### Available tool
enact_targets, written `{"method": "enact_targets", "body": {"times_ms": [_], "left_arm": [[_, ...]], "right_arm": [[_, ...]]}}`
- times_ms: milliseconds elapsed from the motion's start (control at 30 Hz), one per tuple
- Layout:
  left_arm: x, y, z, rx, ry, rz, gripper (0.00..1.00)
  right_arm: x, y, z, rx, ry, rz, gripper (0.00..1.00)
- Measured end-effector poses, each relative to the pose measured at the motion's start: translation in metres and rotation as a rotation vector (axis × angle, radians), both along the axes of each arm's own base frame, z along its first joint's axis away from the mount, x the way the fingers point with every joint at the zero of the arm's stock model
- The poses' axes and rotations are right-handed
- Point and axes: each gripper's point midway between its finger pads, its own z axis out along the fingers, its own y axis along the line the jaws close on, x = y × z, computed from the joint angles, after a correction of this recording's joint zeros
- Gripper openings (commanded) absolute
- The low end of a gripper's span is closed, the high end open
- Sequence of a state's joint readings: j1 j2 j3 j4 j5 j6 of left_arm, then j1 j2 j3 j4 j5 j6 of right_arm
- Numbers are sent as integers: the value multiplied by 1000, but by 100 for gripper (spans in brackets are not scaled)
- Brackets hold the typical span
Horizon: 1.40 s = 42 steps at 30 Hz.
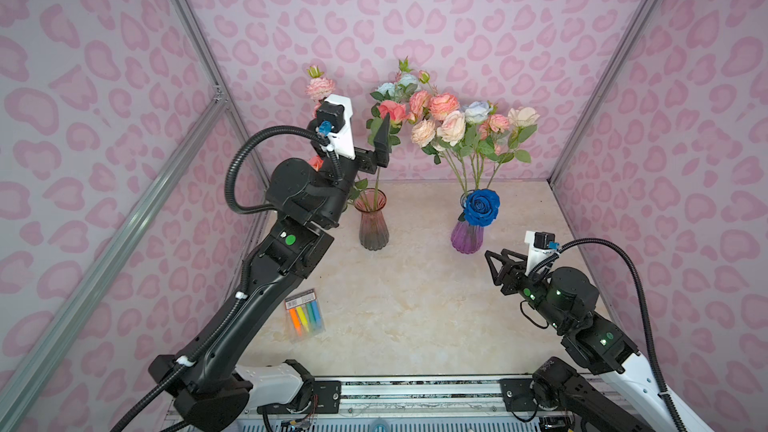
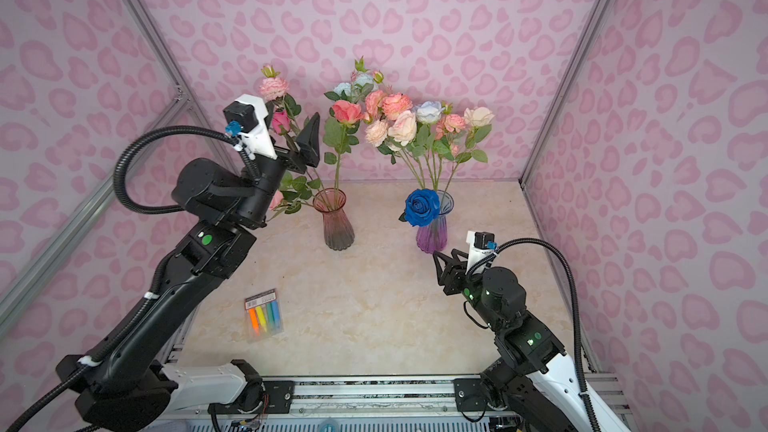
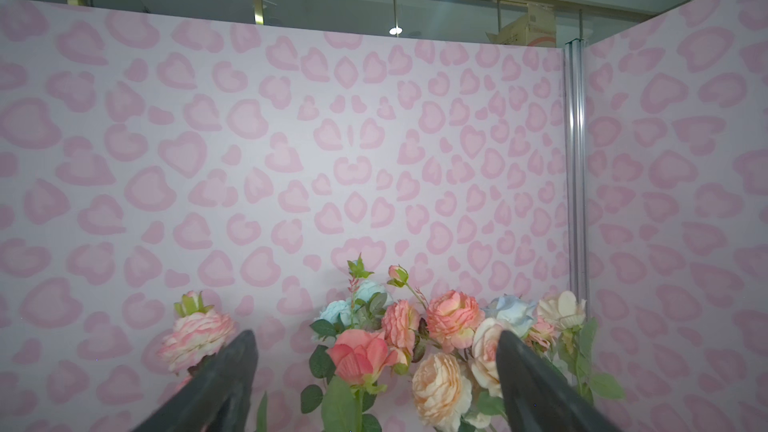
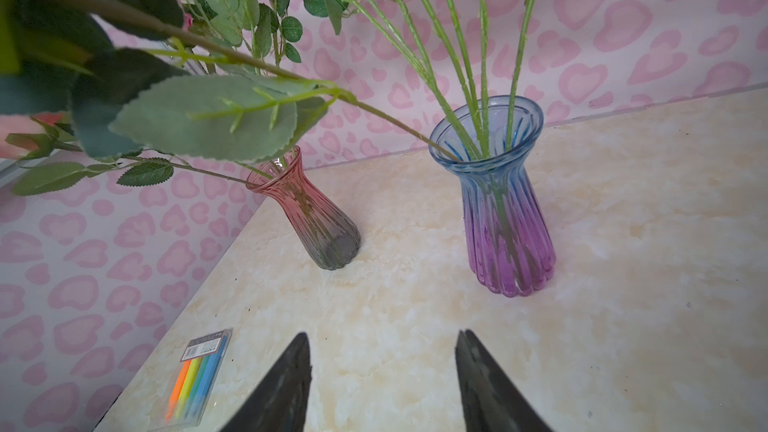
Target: Arrange the flowers into the vase
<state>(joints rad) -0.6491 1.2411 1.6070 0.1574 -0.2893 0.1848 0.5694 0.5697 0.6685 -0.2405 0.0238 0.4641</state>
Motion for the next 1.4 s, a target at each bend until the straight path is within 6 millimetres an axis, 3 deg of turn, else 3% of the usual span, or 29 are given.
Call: {"method": "enact_targets", "body": {"times_ms": [100,133,167,300,433,533,633,867,1000,1100,1233,1333,1400], "left_arm": [[-19,37,4,-27,32,72,92],[-23,54,0,-47,52,111,92],[-26,70,-8,-67,79,151,96],[-45,133,-52,-147,195,324,98],[-73,185,-80,-234,252,484,98],[-87,208,-103,-279,291,564,98],[-92,213,-121,-287,348,580,98],[-76,209,-148,-284,475,585,98],[-48,223,-142,-317,521,610,98],[-28,247,-158,-380,577,628,98],[-6,288,-204,-489,660,661,98],[15,303,-269,-603,773,623,98],[19,297,-314,-667,855,575,98]], "right_arm": [[0,-2,12,-15,-13,-6,74],[0,-3,15,-22,-16,-10,92],[1,-5,18,-29,-19,-19,98],[4,-15,30,-72,-23,-72,98],[10,-29,43,-104,-25,-151,98],[14,-36,48,-127,-28,-188,98],[17,-41,48,-146,-21,-208,98],[23,-48,44,-158,-4,-222,98],[25,-48,41,-151,9,-211,98],[26,-50,40,-142,15,-206,98],[28,-52,39,-128,22,-204,98],[30,-51,35,-122,35,-202,98],[33,-51,30,-129,47,-205,98]]}}
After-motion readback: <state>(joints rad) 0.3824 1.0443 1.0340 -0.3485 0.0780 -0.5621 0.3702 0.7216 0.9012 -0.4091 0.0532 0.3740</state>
